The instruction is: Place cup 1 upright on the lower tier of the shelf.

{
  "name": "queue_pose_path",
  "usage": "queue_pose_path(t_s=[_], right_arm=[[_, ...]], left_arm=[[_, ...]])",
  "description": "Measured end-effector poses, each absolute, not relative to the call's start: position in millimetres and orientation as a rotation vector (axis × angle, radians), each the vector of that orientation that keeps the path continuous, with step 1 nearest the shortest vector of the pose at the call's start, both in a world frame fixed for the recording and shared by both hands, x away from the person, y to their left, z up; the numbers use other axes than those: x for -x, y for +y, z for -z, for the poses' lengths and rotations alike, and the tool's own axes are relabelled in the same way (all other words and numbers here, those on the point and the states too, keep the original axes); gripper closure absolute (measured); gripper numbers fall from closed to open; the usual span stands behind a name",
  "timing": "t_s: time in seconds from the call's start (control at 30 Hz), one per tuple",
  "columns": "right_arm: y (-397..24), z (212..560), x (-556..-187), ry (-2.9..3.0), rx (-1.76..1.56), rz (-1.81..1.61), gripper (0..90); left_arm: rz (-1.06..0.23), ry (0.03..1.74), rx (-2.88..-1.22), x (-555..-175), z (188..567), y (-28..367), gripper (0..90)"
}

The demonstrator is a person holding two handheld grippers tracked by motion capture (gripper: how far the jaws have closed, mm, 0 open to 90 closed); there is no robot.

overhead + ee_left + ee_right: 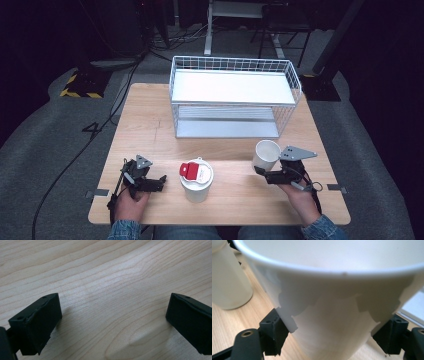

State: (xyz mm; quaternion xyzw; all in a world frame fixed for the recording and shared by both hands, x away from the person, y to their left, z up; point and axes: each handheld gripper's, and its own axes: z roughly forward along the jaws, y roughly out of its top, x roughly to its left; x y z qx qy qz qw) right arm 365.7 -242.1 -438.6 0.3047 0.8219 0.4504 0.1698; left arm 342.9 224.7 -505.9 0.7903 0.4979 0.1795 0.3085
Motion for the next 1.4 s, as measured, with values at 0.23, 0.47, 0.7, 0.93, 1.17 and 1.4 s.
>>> queue_pose_path(t_s=[0.23,0.47,0.7,0.93,1.17,1.4], right_arm=[[-229.2,429.9,-380.8,2.348,-0.849,-1.281,23.3],[-216.0,424.3,-395.6,2.361,-0.839,-1.269,23.2],[-206.0,419.3,-413.1,2.357,-0.85,-1.266,23.2],[-200.0,417.1,-429.2,2.344,-0.858,-1.261,23.2],[-192.5,420.2,-443.7,2.317,-0.87,-1.264,23.2],[-186.9,425.6,-454.8,2.309,-0.876,-1.264,23.1]], left_arm=[[-0.477,1.318,-2.088,-342.8,506.0,224.6,0.7],[-0.477,1.318,-2.088,-342.9,505.9,224.7,0.7],[-0.477,1.318,-2.088,-342.9,506.0,224.7,0.7],[-0.477,1.317,-2.088,-342.9,506.0,224.7,0.7],[-0.476,1.318,-2.088,-342.9,505.9,224.7,0.7],[-0.476,1.318,-2.088,-343.0,505.9,224.8,0.7]])
